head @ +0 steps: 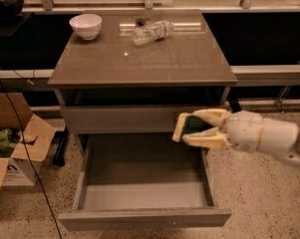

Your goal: Pick sponge from middle drawer and place on counter

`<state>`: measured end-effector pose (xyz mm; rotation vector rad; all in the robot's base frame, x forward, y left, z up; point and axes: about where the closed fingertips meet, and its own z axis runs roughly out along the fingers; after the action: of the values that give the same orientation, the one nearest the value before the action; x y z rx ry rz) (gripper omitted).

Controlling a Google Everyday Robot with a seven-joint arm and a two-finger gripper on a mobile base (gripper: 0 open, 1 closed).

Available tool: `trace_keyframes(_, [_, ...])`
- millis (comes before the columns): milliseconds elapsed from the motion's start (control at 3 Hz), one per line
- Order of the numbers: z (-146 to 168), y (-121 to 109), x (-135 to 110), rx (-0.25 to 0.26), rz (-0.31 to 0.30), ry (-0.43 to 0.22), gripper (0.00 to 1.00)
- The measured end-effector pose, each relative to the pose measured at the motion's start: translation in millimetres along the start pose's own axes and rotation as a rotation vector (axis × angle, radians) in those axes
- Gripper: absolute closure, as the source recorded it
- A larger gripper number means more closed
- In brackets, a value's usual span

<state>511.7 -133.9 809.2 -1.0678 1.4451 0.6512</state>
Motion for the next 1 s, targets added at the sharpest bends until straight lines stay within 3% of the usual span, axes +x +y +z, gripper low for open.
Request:
trace_keyframes(333, [-48.2, -31.8, -112.2, 0.063, -0.196, -0.12, 1.0])
trace_keyframes(667, [-51.0, -35.9, -114.1, 0.073, -0.198, -0.122, 1.0])
trace_keyframes(1000, [-50.8, -33.5, -125.0, 0.066, -0.253, -0.105, 1.0])
